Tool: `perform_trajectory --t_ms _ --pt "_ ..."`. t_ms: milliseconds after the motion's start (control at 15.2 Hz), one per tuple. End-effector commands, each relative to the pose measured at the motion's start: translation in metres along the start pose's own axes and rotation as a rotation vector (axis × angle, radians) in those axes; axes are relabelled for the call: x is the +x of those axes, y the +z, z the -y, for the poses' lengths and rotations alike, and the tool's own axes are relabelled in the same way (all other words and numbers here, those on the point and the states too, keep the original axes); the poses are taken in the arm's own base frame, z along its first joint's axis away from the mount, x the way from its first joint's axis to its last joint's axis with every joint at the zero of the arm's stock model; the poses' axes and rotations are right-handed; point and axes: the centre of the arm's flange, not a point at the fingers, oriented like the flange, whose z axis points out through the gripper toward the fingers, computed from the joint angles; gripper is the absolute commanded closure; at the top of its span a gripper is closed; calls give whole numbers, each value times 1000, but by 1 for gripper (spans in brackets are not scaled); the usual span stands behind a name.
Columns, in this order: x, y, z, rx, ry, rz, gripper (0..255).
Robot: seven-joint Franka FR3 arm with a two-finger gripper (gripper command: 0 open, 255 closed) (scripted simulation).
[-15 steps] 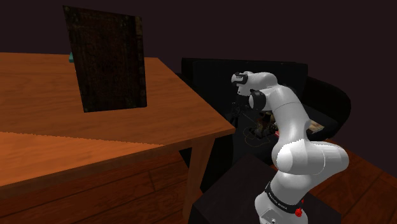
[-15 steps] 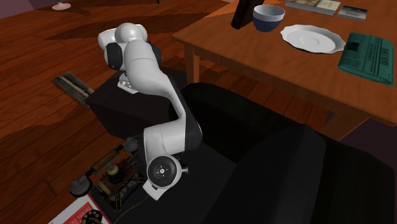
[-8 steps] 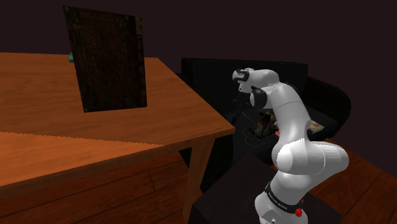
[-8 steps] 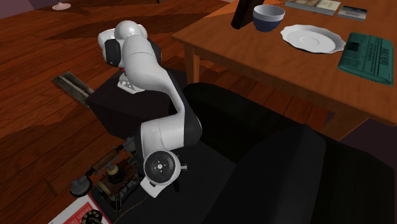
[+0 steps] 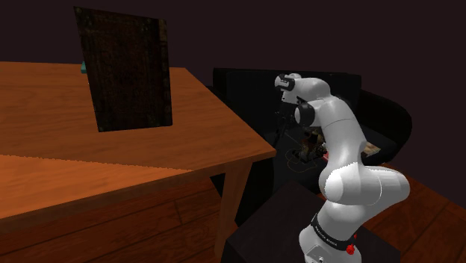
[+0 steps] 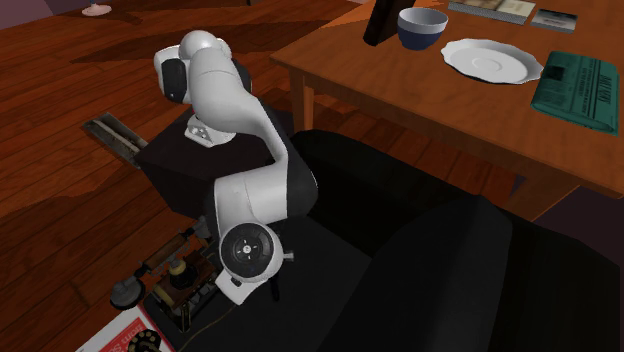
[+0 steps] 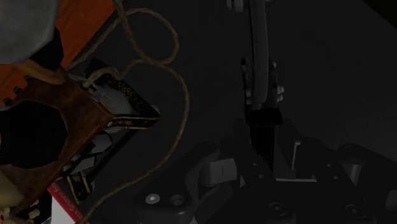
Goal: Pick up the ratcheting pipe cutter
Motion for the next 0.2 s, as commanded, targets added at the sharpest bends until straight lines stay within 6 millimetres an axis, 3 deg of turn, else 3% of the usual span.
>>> perform_trajectory --t_ms 0,132 --pt "-4 -10 -1 0 0 0 255" --pt "-4 -11 -1 0 0 0 255"
